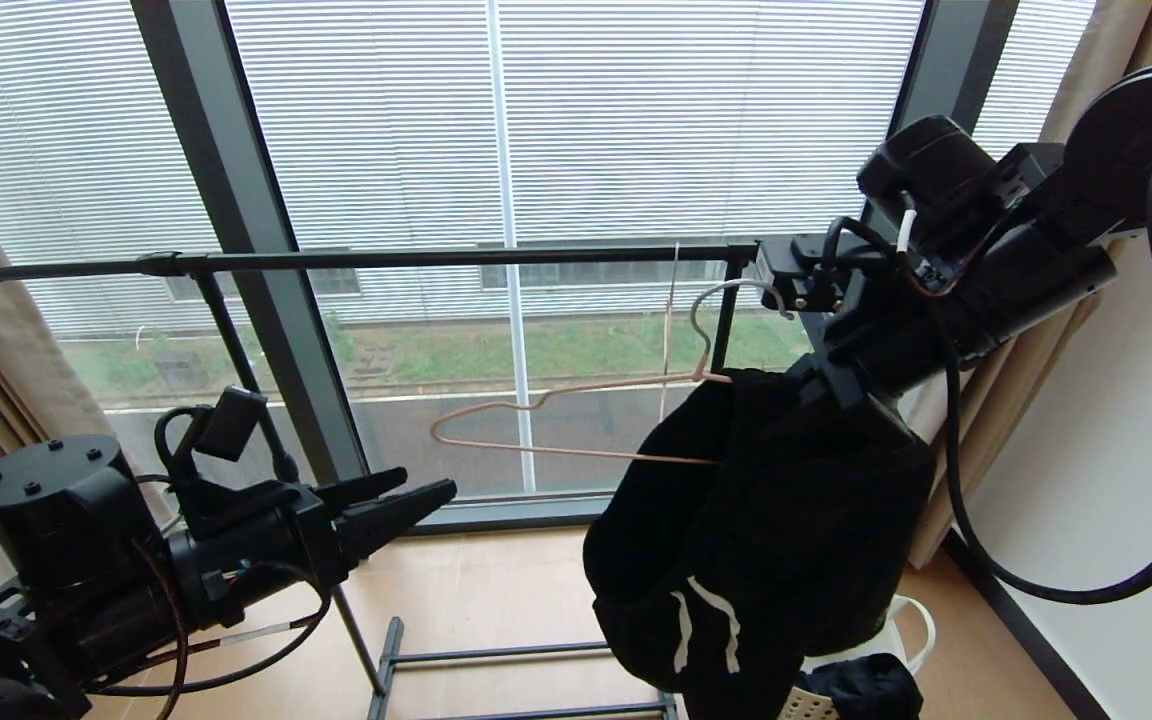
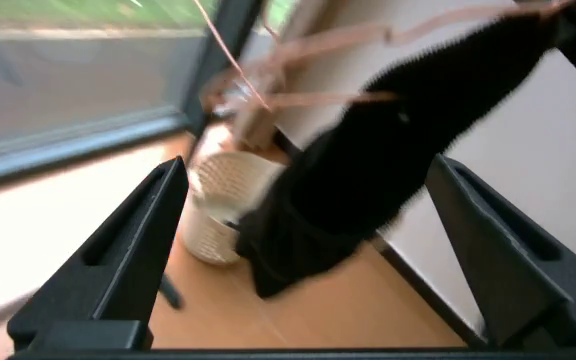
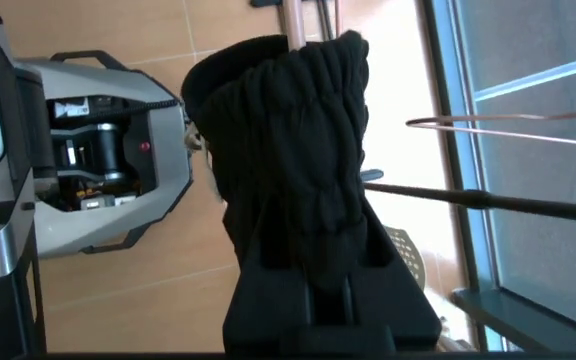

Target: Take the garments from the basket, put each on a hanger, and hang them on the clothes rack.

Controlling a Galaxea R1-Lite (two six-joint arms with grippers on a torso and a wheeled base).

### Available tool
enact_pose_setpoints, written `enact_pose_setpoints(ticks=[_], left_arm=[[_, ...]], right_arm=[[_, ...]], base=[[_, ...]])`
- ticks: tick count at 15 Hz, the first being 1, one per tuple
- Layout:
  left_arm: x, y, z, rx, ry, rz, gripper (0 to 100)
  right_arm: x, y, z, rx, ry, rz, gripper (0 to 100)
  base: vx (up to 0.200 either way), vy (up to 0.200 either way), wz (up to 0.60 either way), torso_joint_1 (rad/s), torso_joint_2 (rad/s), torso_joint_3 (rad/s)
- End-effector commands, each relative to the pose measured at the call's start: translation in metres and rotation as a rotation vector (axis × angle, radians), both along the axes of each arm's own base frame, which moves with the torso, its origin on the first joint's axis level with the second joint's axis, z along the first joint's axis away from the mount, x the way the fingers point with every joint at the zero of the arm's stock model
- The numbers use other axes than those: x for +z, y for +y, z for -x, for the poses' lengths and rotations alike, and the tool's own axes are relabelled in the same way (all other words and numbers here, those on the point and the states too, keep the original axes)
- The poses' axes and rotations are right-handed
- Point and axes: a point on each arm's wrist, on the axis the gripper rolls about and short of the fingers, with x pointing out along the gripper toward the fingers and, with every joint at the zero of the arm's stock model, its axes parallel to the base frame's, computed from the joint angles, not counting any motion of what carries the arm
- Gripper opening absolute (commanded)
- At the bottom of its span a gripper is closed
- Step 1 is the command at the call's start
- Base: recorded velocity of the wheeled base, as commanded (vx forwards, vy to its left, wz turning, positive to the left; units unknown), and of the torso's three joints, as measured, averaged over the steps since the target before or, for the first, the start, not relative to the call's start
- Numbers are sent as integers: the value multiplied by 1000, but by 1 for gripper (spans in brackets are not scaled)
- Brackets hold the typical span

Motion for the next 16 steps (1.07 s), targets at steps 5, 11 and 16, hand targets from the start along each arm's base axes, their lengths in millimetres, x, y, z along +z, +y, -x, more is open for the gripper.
enact_pose_setpoints(ticks=[5, 11, 16], left_arm=[[-46, 17, -10, -97, 125, 15, 100], [-71, -33, 9, -95, 135, -147, 100], [-73, -50, 20, -153, 144, -160, 100]], right_arm=[[13, -9, 9, 45, 17, -124, 0], [19, 1, 27, 106, 17, -134, 0], [9, 12, 36, 146, 59, -117, 0]], base=[[0, 0, 0, 0, 0, 0], [0, 0, 0, 0, 0, 0], [0, 0, 0, 0, 0, 0]])
